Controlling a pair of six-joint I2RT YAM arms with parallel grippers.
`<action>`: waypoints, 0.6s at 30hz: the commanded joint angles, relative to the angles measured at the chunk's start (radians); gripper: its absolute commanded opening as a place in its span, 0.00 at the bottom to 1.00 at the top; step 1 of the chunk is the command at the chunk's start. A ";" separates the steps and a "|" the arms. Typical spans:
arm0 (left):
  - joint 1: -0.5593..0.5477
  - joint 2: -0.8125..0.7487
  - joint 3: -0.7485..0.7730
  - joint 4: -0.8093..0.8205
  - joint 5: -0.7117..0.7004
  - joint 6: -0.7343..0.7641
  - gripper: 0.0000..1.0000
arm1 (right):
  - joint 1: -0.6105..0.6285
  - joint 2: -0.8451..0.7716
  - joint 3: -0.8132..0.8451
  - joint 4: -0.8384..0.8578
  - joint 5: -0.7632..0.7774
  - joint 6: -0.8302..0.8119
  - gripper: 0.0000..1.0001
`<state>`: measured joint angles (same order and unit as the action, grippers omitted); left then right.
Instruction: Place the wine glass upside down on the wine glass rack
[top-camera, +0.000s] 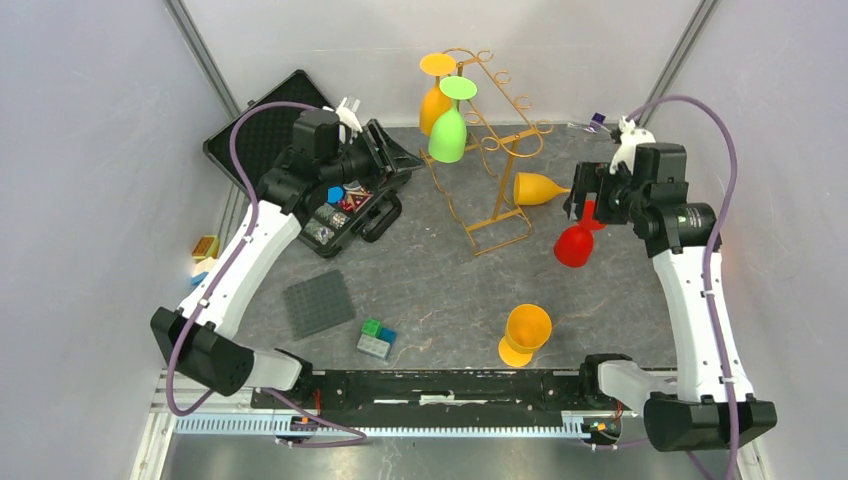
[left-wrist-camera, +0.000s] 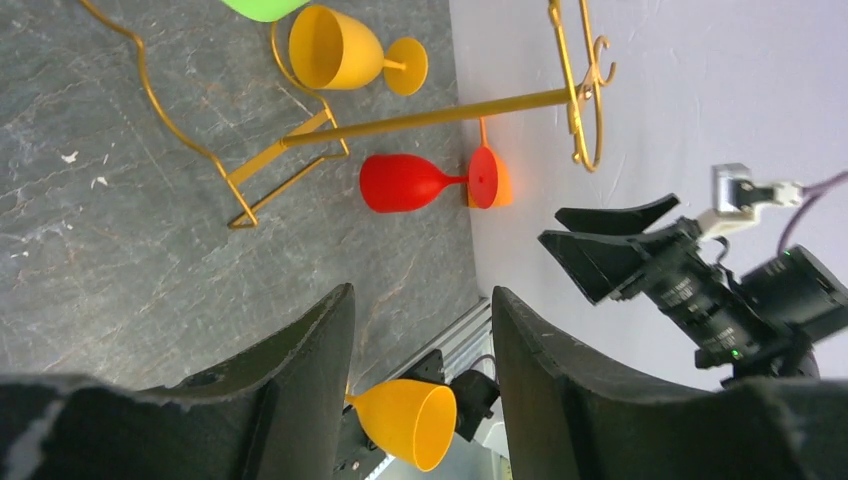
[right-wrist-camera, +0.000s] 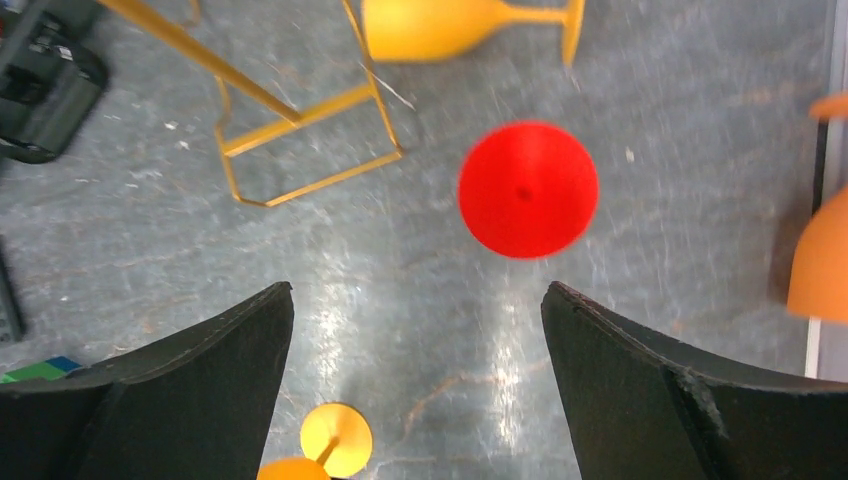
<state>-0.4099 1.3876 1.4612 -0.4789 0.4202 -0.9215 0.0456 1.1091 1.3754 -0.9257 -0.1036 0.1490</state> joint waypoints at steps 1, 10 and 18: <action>0.000 -0.054 -0.048 0.010 0.021 0.065 0.58 | -0.113 -0.043 -0.123 0.053 0.007 0.041 0.98; 0.001 -0.064 -0.012 -0.108 0.005 0.158 0.58 | -0.349 -0.063 -0.308 0.247 -0.146 0.177 0.97; 0.001 -0.030 0.020 -0.152 0.017 0.183 0.58 | -0.430 0.011 -0.380 0.402 -0.368 0.294 0.79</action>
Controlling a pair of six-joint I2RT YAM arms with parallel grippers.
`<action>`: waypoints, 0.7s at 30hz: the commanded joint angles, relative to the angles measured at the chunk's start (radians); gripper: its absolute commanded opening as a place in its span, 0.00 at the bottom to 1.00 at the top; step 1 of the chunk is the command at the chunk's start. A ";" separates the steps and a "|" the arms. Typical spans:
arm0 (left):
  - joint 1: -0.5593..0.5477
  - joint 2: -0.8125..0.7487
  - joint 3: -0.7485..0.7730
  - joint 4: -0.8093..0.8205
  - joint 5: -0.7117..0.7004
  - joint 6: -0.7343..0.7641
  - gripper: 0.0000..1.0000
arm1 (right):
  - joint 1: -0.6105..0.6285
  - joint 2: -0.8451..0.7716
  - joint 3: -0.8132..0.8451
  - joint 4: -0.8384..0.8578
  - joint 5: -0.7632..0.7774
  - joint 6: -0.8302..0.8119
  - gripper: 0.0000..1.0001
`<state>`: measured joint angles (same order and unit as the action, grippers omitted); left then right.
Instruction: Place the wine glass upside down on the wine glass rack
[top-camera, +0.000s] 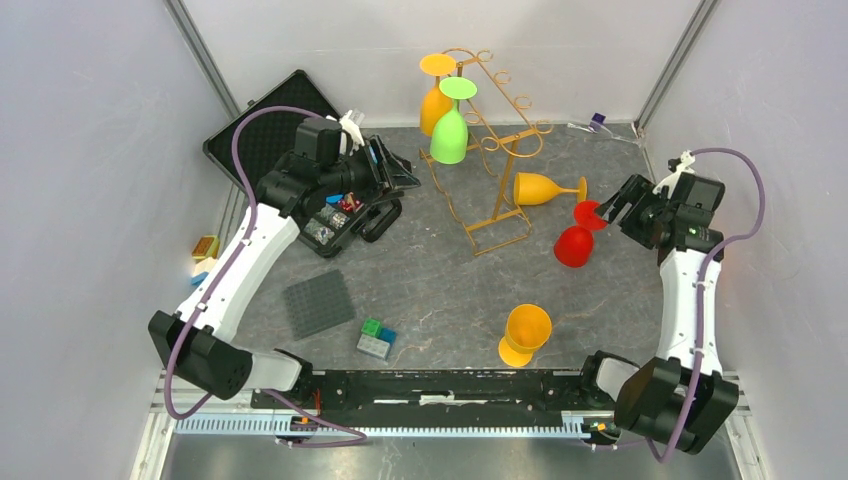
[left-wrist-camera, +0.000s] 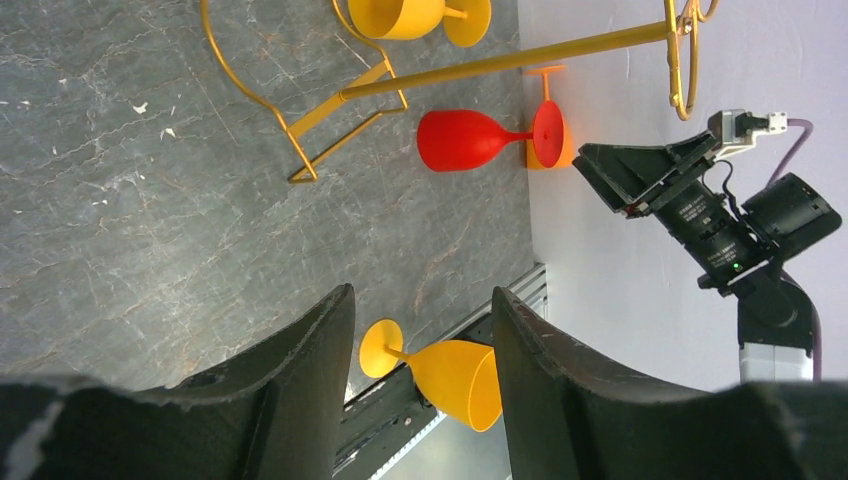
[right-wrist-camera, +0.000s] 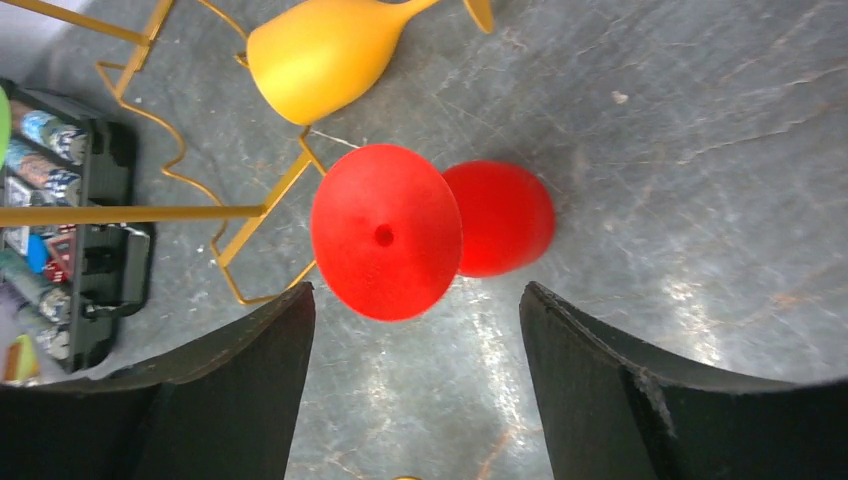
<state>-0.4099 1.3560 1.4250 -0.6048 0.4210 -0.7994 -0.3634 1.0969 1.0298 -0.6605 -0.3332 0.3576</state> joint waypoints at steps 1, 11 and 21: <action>0.001 0.008 0.063 -0.033 0.016 0.068 0.58 | -0.027 0.033 -0.044 0.154 -0.155 0.095 0.74; 0.001 0.021 0.075 -0.046 0.018 0.088 0.58 | -0.042 0.107 -0.103 0.241 -0.211 0.117 0.49; 0.001 0.012 0.068 -0.045 0.003 0.091 0.58 | -0.052 0.135 -0.112 0.288 -0.208 0.134 0.07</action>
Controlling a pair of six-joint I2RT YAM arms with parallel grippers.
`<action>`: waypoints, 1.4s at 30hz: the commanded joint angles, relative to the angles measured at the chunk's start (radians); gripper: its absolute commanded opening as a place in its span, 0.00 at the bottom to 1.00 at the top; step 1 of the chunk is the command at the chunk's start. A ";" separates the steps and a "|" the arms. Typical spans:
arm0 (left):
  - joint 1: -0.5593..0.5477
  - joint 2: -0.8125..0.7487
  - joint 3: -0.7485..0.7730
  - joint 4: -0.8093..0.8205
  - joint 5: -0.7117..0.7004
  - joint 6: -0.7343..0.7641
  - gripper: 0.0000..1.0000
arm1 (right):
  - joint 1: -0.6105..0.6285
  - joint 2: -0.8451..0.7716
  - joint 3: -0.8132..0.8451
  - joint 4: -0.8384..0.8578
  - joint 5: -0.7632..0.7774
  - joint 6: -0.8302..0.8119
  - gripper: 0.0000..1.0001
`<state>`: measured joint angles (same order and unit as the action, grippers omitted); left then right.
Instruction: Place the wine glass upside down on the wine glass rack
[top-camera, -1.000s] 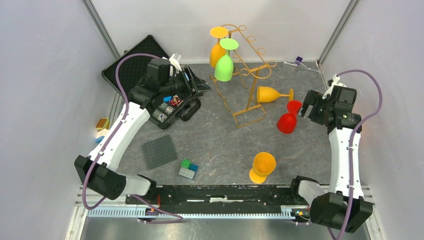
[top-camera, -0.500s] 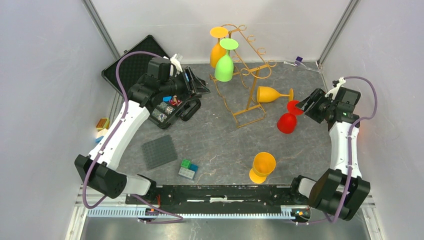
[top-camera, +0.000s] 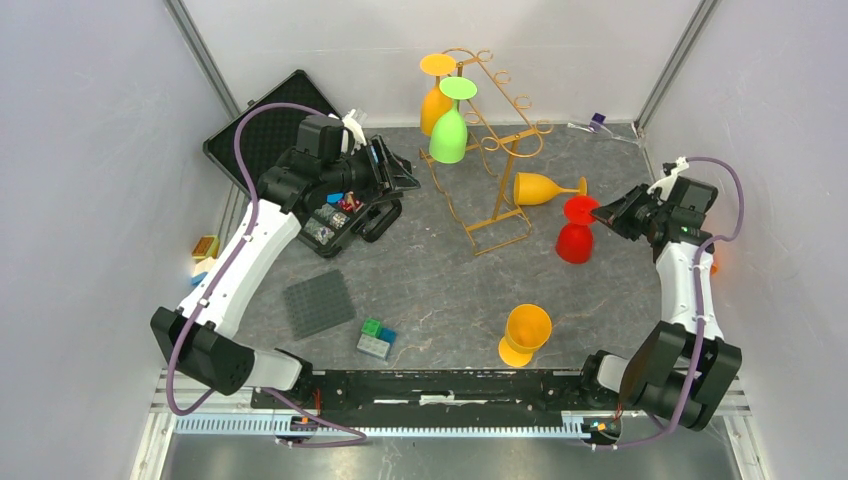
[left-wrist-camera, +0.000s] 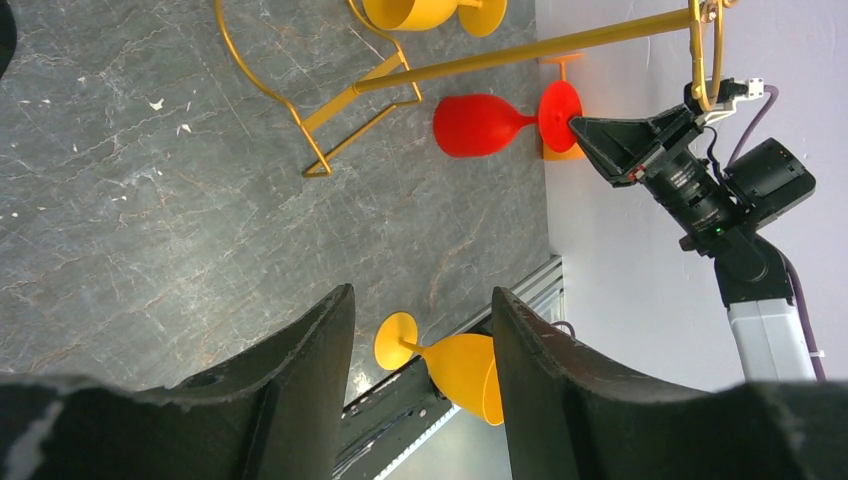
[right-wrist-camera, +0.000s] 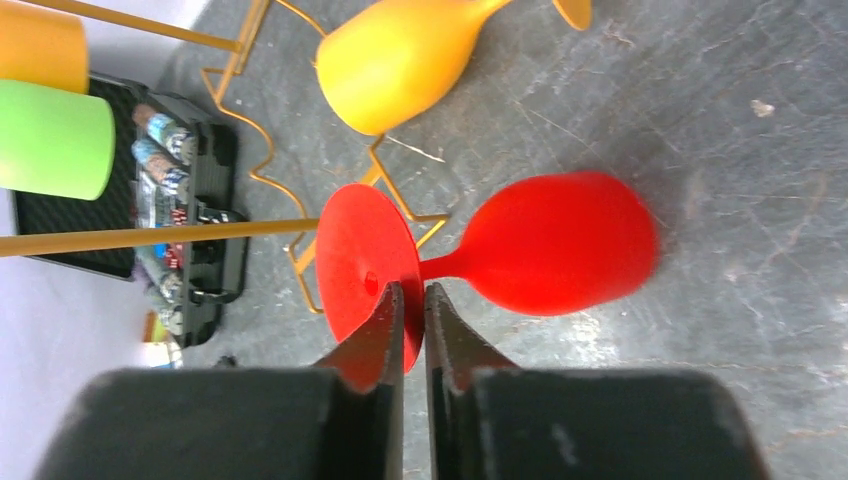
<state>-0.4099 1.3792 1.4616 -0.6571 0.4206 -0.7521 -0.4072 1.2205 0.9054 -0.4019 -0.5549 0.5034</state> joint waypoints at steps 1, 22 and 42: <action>0.002 -0.012 0.029 0.007 0.002 0.043 0.58 | -0.009 0.013 0.023 0.027 0.013 -0.011 0.02; 0.002 -0.046 0.037 0.103 -0.002 -0.002 0.58 | -0.005 0.177 0.810 -0.001 -0.017 0.093 0.00; -0.044 0.087 0.329 0.800 0.179 -0.259 0.60 | 0.493 0.329 1.132 0.518 -0.277 0.457 0.00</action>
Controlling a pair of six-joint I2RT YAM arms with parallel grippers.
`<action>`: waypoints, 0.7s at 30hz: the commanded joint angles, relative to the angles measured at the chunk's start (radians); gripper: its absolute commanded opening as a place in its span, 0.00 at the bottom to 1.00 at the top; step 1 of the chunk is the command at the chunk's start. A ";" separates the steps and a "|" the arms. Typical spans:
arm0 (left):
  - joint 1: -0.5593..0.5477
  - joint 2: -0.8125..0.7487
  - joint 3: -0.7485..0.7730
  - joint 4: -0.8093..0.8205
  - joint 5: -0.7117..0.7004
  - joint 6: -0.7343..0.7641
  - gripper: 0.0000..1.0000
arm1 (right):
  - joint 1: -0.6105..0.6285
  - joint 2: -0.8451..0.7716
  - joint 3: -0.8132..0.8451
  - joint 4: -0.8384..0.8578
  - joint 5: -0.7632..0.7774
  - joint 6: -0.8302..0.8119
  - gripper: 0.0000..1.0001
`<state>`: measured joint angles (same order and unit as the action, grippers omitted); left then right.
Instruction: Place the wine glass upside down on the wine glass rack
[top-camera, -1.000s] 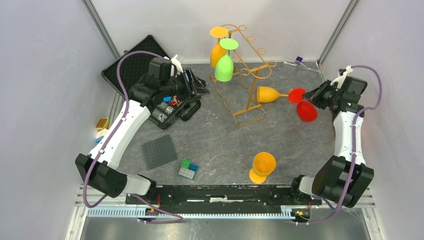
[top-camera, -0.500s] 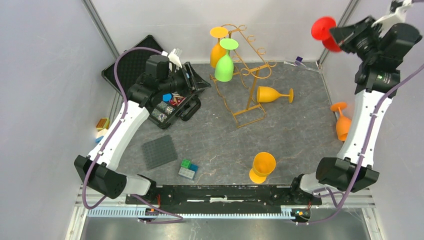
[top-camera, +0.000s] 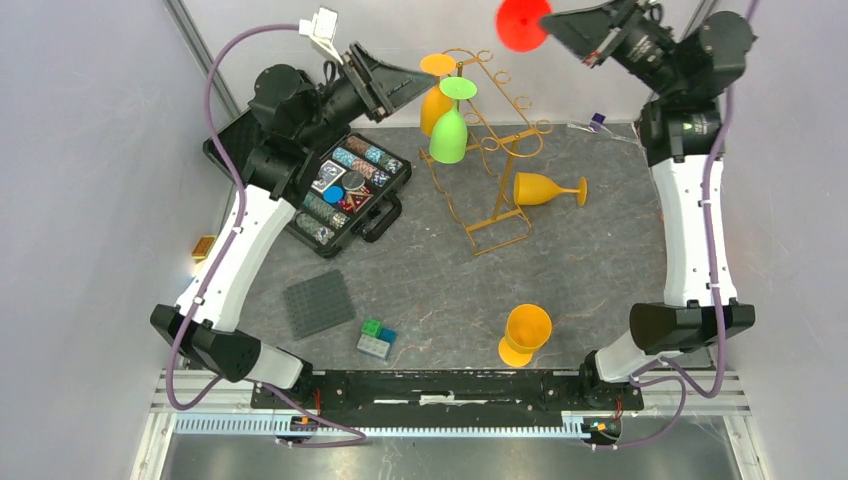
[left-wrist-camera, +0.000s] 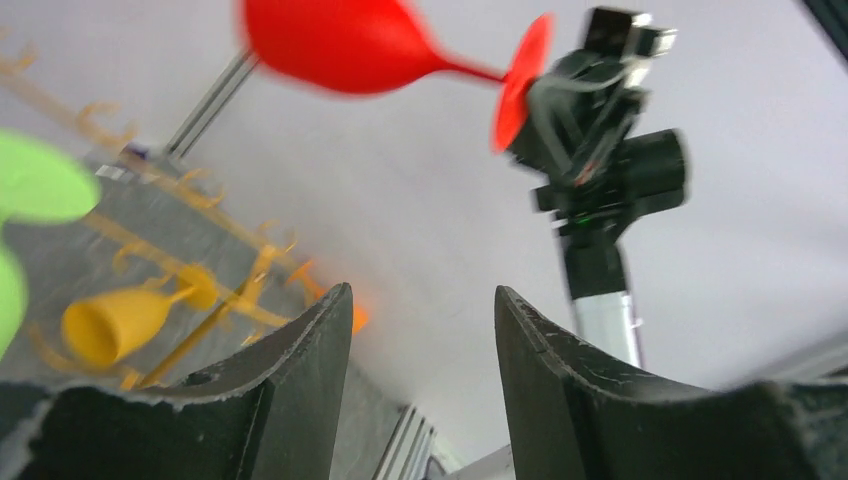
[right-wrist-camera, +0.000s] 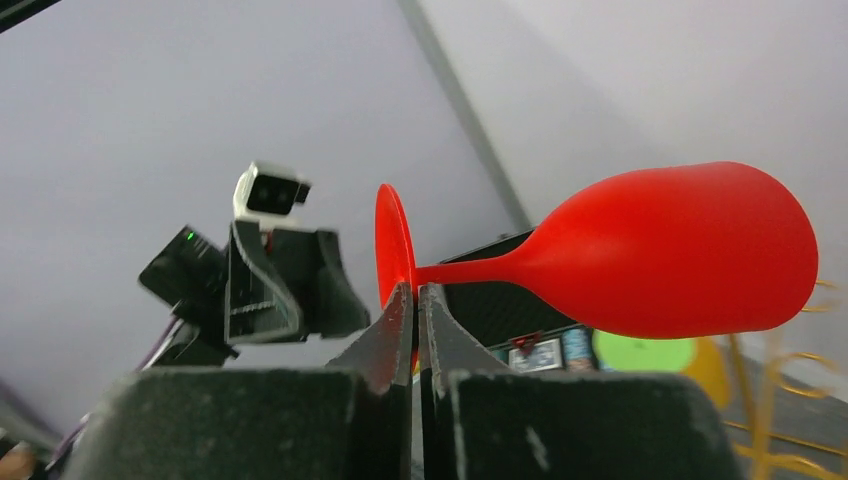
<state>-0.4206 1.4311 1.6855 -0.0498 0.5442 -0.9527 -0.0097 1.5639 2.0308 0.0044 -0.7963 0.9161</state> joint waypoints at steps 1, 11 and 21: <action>-0.044 0.044 0.125 0.203 0.052 -0.053 0.62 | 0.119 -0.013 0.004 0.109 -0.035 0.044 0.00; -0.107 0.065 0.161 0.205 -0.015 -0.034 0.63 | 0.254 -0.007 -0.034 0.105 -0.027 0.030 0.00; -0.121 0.089 0.136 0.226 -0.088 -0.060 0.39 | 0.290 -0.022 -0.096 0.118 -0.040 0.030 0.00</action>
<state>-0.5365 1.5127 1.8202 0.1219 0.4980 -0.9844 0.2718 1.5654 1.9469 0.0742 -0.8204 0.9459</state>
